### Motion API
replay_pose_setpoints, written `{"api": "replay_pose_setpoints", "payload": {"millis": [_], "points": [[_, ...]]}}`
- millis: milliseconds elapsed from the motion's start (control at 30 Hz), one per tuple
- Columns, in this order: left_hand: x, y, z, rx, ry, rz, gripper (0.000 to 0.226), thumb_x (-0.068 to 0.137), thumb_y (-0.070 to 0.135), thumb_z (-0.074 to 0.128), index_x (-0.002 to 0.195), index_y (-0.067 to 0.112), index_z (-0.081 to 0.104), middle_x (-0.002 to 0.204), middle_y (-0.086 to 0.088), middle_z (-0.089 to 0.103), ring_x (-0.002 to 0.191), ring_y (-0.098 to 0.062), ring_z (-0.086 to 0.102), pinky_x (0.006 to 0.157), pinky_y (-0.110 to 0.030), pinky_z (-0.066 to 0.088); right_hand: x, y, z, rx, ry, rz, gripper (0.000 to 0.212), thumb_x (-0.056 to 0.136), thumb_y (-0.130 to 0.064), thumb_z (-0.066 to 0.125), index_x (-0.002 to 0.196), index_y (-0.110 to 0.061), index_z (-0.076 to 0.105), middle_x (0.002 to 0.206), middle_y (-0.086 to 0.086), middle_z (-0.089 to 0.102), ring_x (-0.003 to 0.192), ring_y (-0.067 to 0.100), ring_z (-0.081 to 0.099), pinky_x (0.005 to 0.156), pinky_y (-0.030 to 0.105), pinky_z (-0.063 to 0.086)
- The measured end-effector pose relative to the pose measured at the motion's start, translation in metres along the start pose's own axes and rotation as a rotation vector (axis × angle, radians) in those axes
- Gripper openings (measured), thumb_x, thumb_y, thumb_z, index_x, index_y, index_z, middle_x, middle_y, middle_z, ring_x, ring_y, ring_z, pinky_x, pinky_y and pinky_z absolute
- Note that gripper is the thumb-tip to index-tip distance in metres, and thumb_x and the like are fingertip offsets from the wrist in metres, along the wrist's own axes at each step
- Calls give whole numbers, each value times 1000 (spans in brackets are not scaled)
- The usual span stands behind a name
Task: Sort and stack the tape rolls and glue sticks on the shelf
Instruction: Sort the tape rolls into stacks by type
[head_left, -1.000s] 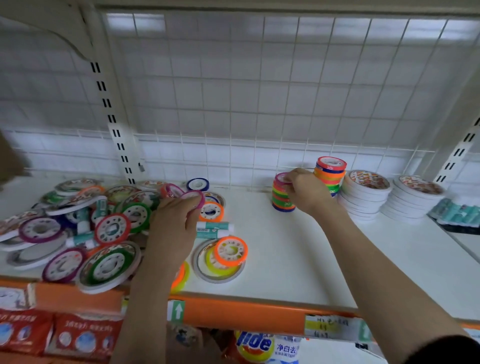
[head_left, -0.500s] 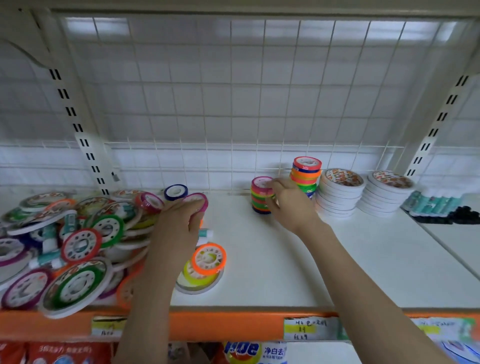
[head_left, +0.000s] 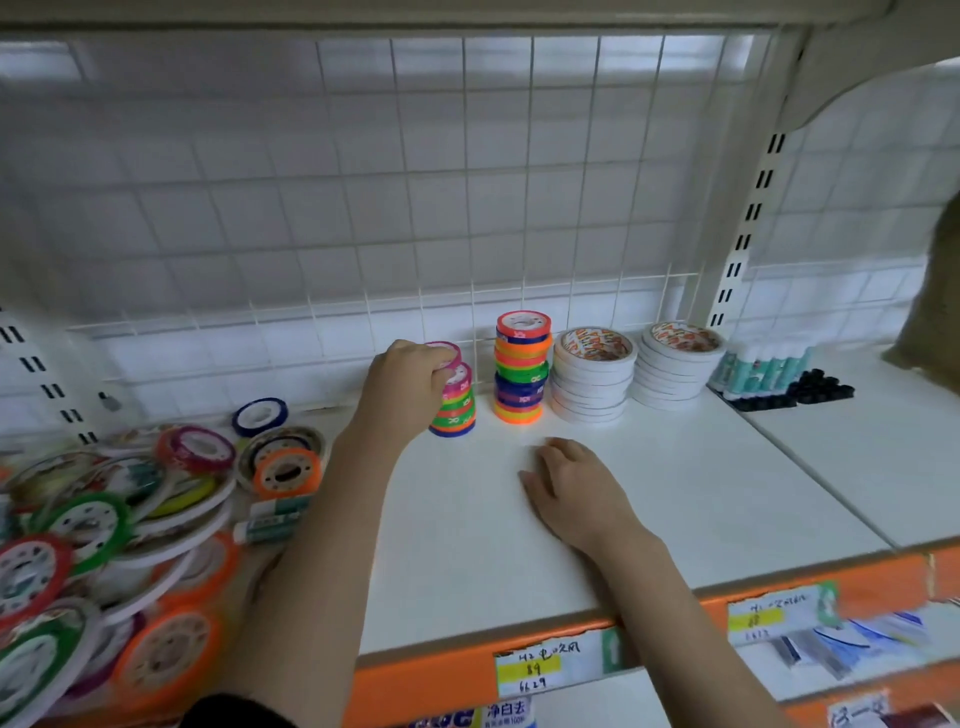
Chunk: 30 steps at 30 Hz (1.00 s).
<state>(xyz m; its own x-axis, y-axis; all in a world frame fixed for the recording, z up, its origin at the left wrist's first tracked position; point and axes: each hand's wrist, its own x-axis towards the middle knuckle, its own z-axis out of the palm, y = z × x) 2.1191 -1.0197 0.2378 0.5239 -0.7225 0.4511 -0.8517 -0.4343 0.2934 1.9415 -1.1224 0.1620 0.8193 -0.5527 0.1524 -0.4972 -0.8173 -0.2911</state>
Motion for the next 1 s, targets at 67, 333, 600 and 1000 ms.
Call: {"api": "replay_pose_setpoints", "payload": {"millis": [67, 333, 600, 1000], "points": [[7, 2, 3, 18, -41, -18, 26, 92, 15, 50, 113, 14, 65, 101, -16, 62, 98, -32, 54, 77, -34, 44, 0, 0, 2, -9, 10, 10, 46, 98, -38, 37, 131, -7, 48, 142, 8, 42, 131, 23, 35, 111, 26, 23], [12, 19, 4, 65, -170, -87, 35, 92, 13, 53, 126, 14, 56, 119, -16, 55, 113, -33, 53, 89, -41, 50, 1, -2, 4, -25, 24, 15, 46, 98, -36, 34, 131, -7, 46, 141, 7, 42, 131, 23, 36, 111, 28, 24], [8, 18, 13, -21, -194, -118, 31, 91, 7, 53, 121, 8, 58, 120, -13, 57, 114, -28, 52, 84, -32, 46, 2, -1, 4, -27, 30, 8, 44, 98, -35, 34, 129, -8, 48, 138, 6, 45, 127, 23, 38, 109, 27, 26], [-52, -13, 4, -69, -15, -136, 44, 91, 18, 57, 133, 11, 48, 133, -7, 47, 125, -23, 39, 104, -29, 30, 2, -19, -3, -8, -9, -42, 44, 97, -37, 39, 130, -9, 47, 137, 6, 45, 127, 23, 38, 108, 28, 29]]}}
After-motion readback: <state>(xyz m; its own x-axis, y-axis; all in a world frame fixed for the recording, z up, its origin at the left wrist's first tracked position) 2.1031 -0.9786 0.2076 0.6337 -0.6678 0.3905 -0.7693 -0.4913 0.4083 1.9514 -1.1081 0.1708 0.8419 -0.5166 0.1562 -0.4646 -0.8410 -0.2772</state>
